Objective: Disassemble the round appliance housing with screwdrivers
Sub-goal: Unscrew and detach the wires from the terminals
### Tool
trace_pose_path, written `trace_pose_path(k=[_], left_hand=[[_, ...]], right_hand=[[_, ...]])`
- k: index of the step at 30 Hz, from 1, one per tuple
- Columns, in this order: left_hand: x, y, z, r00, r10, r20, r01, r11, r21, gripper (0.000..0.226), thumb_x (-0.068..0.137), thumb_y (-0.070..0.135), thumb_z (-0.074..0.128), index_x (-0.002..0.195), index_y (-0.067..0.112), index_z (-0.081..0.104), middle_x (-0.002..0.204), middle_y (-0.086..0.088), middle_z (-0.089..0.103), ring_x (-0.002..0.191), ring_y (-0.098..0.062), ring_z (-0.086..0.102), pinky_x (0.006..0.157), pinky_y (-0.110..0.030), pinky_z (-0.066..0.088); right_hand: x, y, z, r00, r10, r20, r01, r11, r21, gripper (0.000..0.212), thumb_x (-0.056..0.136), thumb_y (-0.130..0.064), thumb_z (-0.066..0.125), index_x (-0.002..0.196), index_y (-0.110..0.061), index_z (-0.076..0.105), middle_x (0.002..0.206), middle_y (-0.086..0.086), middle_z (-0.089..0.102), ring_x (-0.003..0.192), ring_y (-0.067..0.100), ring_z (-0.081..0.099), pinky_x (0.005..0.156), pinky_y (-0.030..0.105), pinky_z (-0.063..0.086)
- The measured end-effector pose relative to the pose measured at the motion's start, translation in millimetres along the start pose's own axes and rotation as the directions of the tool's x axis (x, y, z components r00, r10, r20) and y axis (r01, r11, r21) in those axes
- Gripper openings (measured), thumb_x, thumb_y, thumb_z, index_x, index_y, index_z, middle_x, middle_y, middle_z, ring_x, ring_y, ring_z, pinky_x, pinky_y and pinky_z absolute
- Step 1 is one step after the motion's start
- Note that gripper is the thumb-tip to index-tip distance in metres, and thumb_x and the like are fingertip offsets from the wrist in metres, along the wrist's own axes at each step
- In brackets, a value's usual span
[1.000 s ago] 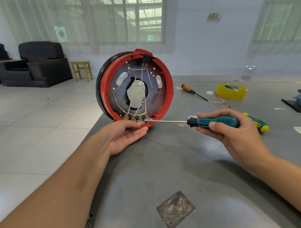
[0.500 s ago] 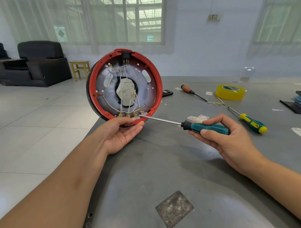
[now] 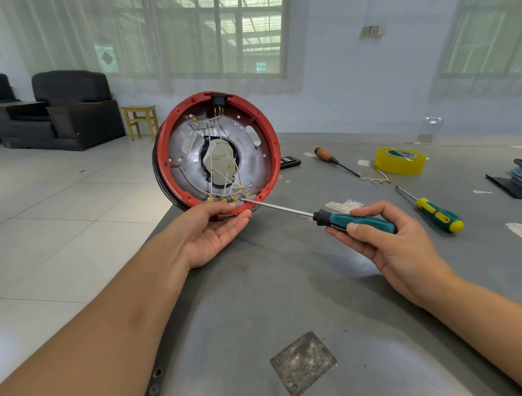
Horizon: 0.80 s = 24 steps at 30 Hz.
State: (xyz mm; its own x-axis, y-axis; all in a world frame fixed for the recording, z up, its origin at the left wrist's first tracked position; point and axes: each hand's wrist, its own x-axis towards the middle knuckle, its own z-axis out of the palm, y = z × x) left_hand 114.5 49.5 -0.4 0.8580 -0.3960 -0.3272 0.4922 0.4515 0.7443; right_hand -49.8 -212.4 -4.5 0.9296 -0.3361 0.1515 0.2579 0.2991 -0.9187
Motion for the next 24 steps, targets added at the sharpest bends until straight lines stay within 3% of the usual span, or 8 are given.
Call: trace_pose_path(k=[6, 12, 20, 22, 24], left_hand=[[0.0, -1.2, 2.3, 1.0, 0.002, -0.01, -0.001, 1.0, 0.021, 0.016, 0.095, -0.008, 0.063, 0.11, -0.01, 0.068, 0.107, -0.031, 0.076, 0.088, -0.035, 0.081, 0.066, -0.039, 0.067], [0.8, -1.3, 0.6, 1.0, 0.003, -0.004, -0.003, 1.0, 0.016, 0.012, 0.094, -0.008, 0.063, 0.104, -0.01, 0.069, 0.11, -0.032, 0.075, 0.091, -0.036, 0.08, 0.066, -0.039, 0.067], [0.6, -2.3, 0.0, 1.0, -0.004, 0.004, 0.004, 1.0, 0.023, 0.011, 0.093, -0.008, 0.065, 0.103, -0.009, 0.069, 0.112, -0.032, 0.074, 0.096, -0.037, 0.079, 0.068, -0.039, 0.067], [-0.6, -2.9, 1.0, 1.0, -0.009, 0.01, 0.009, 0.999, 0.04, 0.011, 0.093, -0.008, 0.065, 0.103, -0.009, 0.069, 0.112, -0.033, 0.074, 0.095, -0.037, 0.079, 0.069, -0.04, 0.067], [-1.9, -3.8, 1.8, 1.0, -0.018, 0.02, 0.017, 0.997, 0.071, 0.012, 0.094, -0.007, 0.065, 0.105, -0.008, 0.069, 0.111, -0.033, 0.075, 0.094, -0.037, 0.08, 0.07, -0.041, 0.067]], right_hand=[[8.6, -6.0, -11.5, 0.999, -0.008, -0.043, 0.012, 0.997, 0.081, 0.016, 0.073, 0.004, 0.071, 0.087, -0.004, 0.071, 0.11, 0.028, 0.073, 0.101, 0.05, 0.072, 0.077, 0.033, 0.063], [20.0, -15.7, -33.5, 0.998, 0.022, -0.055, -0.022, 1.0, -0.004, 0.016, 0.068, 0.001, 0.067, 0.08, -0.009, 0.071, 0.104, 0.031, 0.073, 0.094, 0.051, 0.073, 0.07, 0.033, 0.063], [24.3, -15.7, -45.3, 0.977, 0.156, 0.145, -0.124, 0.97, -0.207, 0.03, 0.068, 0.005, 0.075, 0.097, -0.004, 0.074, 0.117, 0.031, 0.069, 0.103, 0.052, 0.07, 0.078, 0.036, 0.063], [23.6, -17.4, -44.4, 0.972, 0.169, 0.163, -0.11, 0.941, -0.32, 0.03, 0.07, -0.001, 0.08, 0.098, -0.01, 0.078, 0.116, 0.024, 0.072, 0.104, 0.042, 0.073, 0.082, 0.033, 0.063], [22.2, -19.0, -44.6, 0.977, 0.128, 0.173, 0.016, 0.758, -0.652, 0.028, 0.074, -0.017, 0.086, 0.098, -0.03, 0.079, 0.107, 0.003, 0.078, 0.099, 0.018, 0.076, 0.086, 0.022, 0.059]])
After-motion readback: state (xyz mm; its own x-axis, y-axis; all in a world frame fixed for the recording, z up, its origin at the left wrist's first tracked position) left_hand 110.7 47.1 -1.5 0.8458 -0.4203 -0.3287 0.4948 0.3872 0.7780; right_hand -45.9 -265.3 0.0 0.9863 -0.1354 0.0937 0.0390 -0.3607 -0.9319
